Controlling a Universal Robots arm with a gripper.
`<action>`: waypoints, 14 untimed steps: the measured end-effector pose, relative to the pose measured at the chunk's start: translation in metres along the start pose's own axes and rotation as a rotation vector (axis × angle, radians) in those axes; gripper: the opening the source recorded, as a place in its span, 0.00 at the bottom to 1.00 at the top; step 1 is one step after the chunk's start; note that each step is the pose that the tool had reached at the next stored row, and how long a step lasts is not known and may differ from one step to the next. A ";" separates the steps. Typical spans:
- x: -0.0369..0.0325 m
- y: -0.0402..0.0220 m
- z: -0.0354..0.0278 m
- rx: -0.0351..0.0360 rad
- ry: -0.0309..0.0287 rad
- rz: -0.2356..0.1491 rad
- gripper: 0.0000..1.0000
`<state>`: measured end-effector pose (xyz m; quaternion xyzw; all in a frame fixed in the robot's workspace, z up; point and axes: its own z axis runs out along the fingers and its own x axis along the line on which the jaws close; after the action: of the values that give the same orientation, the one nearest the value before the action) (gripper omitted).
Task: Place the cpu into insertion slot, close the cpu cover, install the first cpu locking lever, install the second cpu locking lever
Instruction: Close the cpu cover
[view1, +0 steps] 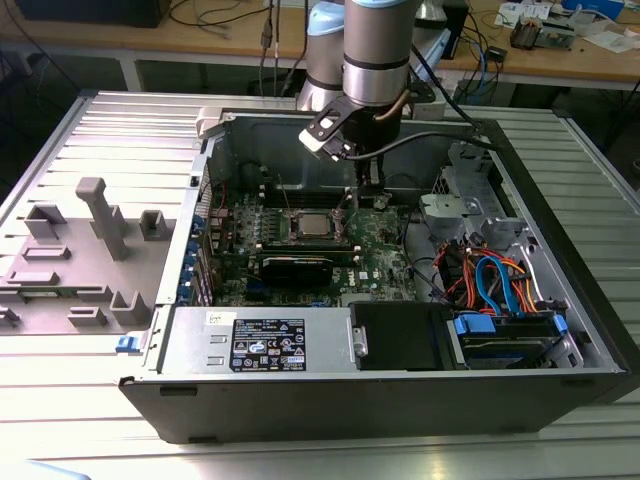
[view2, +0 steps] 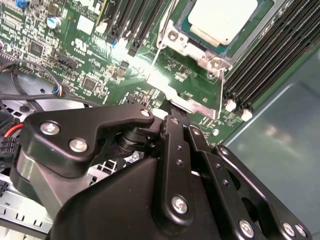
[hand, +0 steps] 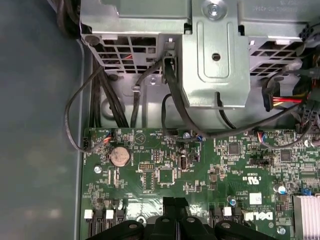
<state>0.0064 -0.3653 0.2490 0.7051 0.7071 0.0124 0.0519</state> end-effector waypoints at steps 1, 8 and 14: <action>0.0000 -0.0036 -0.0003 -0.0047 -0.0001 0.000 0.11; 0.0000 -0.0252 -0.0023 -0.0333 -0.0013 0.002 0.11; 0.0000 -0.0320 -0.0029 -0.0375 -0.0013 0.002 0.11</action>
<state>-0.0257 -0.3653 0.2490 0.7046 0.7061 0.0252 0.0655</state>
